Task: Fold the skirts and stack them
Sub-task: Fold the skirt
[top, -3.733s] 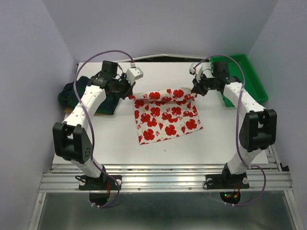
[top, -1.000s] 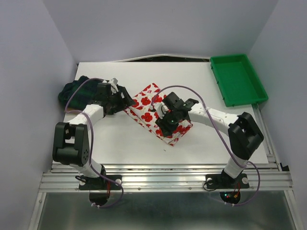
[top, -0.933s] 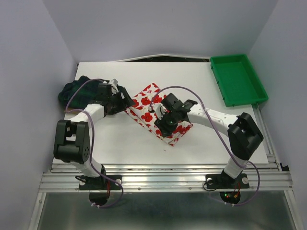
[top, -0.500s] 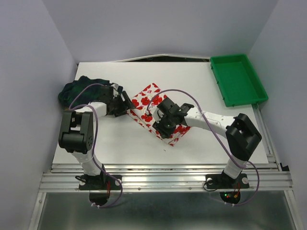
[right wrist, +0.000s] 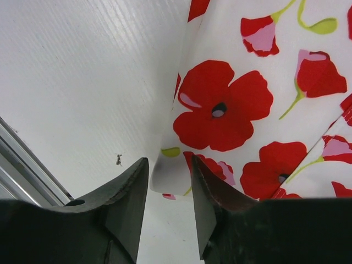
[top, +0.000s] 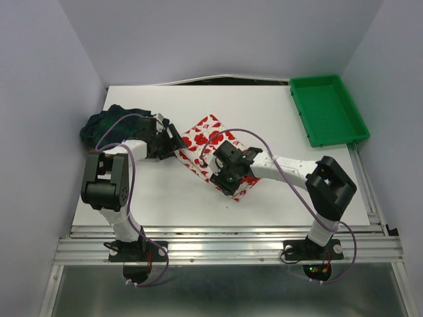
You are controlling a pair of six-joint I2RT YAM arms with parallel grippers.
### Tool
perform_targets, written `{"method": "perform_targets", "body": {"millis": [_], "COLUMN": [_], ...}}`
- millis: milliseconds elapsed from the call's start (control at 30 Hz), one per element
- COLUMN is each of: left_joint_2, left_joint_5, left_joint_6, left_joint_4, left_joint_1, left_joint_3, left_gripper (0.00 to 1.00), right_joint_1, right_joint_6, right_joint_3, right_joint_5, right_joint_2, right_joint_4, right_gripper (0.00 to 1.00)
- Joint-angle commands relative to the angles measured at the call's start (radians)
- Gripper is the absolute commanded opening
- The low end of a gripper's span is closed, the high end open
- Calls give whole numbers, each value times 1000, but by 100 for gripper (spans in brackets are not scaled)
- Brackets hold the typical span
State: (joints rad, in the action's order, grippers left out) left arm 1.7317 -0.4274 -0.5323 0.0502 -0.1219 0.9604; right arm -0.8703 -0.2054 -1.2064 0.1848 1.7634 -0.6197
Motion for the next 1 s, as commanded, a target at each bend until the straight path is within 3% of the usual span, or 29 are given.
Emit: {"method": "perform_targets", "body": {"millis": [0, 333, 667, 967], "left_joint_2": [-12, -41, 58, 74], "left_joint_5": [-34, -36, 48, 99], "left_joint_6": [-8, -17, 17, 22], "left_joint_4": [40, 63, 27, 8], "left_joint_1": [7, -5, -16, -15], "left_joint_3": [41, 17, 61, 63], "left_gripper": [83, 83, 83, 83], "right_joint_1": [-19, -29, -38, -38], "right_joint_6": [-9, -19, -32, -64], "right_joint_3": [18, 25, 28, 42], "right_joint_5": [-38, -54, -74, -110], "right_joint_2": [5, 10, -1, -59], "right_joint_4": [29, 31, 9, -37], "right_gripper": [40, 31, 1, 1]}}
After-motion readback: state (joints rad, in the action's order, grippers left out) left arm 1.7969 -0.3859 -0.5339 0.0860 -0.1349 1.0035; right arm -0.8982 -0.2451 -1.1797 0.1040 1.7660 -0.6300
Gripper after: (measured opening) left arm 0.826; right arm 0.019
